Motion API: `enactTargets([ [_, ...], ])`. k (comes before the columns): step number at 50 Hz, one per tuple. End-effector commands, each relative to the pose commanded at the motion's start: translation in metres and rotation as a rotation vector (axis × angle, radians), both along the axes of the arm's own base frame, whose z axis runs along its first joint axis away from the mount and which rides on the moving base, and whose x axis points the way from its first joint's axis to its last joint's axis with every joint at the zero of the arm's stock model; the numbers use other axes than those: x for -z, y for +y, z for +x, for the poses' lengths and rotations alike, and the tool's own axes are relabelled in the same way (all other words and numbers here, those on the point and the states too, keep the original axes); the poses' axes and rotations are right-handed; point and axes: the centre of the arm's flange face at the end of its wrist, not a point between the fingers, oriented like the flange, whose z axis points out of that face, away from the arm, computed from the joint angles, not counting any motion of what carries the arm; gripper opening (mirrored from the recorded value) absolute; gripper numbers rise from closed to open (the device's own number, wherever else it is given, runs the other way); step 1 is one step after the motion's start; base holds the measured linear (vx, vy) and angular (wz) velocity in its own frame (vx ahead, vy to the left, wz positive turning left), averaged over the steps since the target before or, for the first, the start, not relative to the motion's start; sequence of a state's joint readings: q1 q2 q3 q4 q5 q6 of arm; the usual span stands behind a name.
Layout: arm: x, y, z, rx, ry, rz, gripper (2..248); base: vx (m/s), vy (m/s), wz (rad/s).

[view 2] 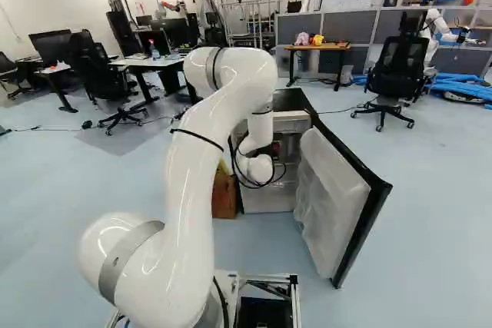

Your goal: Grab a drink from the fridge

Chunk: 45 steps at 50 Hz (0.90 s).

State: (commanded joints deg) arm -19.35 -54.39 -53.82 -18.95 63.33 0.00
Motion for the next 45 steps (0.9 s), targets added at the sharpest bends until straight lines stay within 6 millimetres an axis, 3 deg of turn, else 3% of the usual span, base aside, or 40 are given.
enactTargets([
  [45,-0.072,0.010,-0.085,0.041,0.021,0.008,94,0.000,0.000,0.000],
])
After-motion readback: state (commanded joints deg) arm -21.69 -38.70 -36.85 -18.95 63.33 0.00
